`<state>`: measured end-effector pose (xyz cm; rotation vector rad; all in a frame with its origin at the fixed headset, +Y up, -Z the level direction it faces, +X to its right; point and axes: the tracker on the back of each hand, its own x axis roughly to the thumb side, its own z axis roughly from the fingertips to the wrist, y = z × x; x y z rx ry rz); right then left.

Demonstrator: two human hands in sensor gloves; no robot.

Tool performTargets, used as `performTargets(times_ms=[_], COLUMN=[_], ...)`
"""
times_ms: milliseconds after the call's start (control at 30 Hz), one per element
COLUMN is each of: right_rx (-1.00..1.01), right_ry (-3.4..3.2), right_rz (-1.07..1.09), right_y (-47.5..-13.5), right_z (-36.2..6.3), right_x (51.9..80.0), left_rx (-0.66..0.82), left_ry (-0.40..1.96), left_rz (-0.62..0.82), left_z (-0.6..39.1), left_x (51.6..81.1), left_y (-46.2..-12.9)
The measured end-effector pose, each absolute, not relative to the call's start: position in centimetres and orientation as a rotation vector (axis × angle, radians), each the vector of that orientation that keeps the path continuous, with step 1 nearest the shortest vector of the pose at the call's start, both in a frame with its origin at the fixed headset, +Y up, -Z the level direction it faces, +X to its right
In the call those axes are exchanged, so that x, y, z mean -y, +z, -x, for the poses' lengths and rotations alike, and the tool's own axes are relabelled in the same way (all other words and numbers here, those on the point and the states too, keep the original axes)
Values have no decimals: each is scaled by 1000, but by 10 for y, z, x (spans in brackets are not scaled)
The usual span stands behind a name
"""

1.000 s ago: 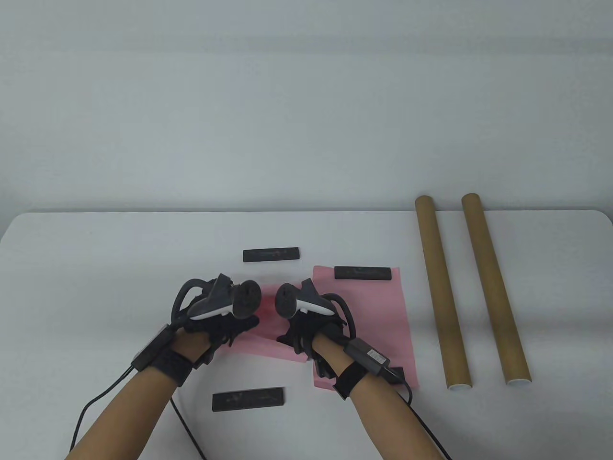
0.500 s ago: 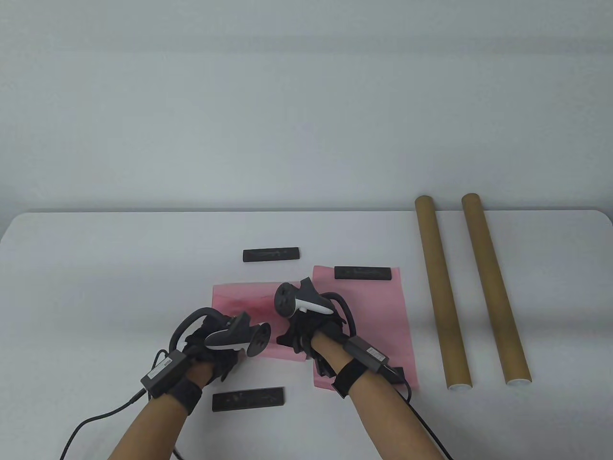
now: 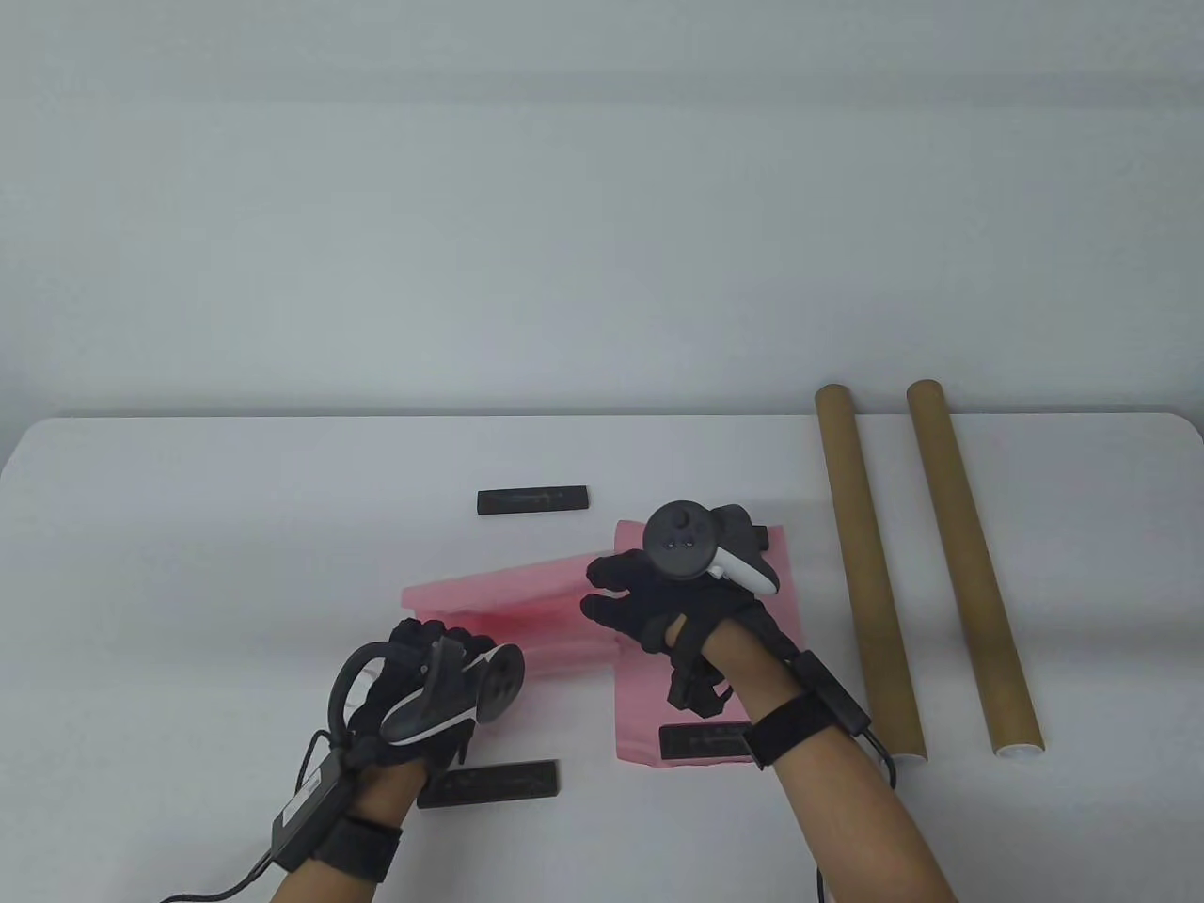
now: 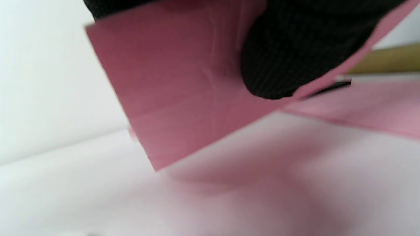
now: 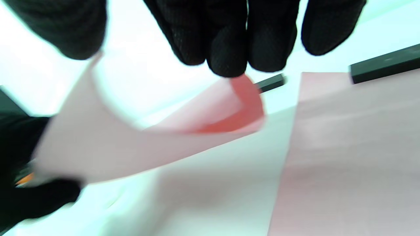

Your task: Roll up papers and store in mailing tubes

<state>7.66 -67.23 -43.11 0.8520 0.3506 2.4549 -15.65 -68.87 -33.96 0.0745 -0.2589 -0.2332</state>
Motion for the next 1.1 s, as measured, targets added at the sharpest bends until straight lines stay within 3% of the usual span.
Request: performTargets(times_ms=[133,233,300,400,567,633,733,1000,1100], right_rx=[-173,152,396,494,734,572,624,211,155], right_ry=[2606,2915,3006,3087,3024,2928,2995,2810,2745], right_rz=[-1052,-1180,-1174,-1096,-1041,-1062,-1047,-891,-872], right_y=[-388,-344,-319,-291,-282,-283,-286,-300,-301], right_z=[-82,-77,-77,-80,-101,-108,-112,-131,-134], right_x=[658,653,651,656,681,681,674,685,686], left_rx=[300,343,363,379,441,481,509,554,549], left_ry=[-168,-130,-145,-123,-84,-87,-99,-191,-184], left_rz=[-172,-222,-209,-233,-238,-236,-271,-251,-244], left_z=[142,131,126,125,118,114,110,100,99], left_x=[682,686,687,685,688,689,685,695,696], left_y=[-328,-317,-312,-305,-287,-281,-279,-282,-283])
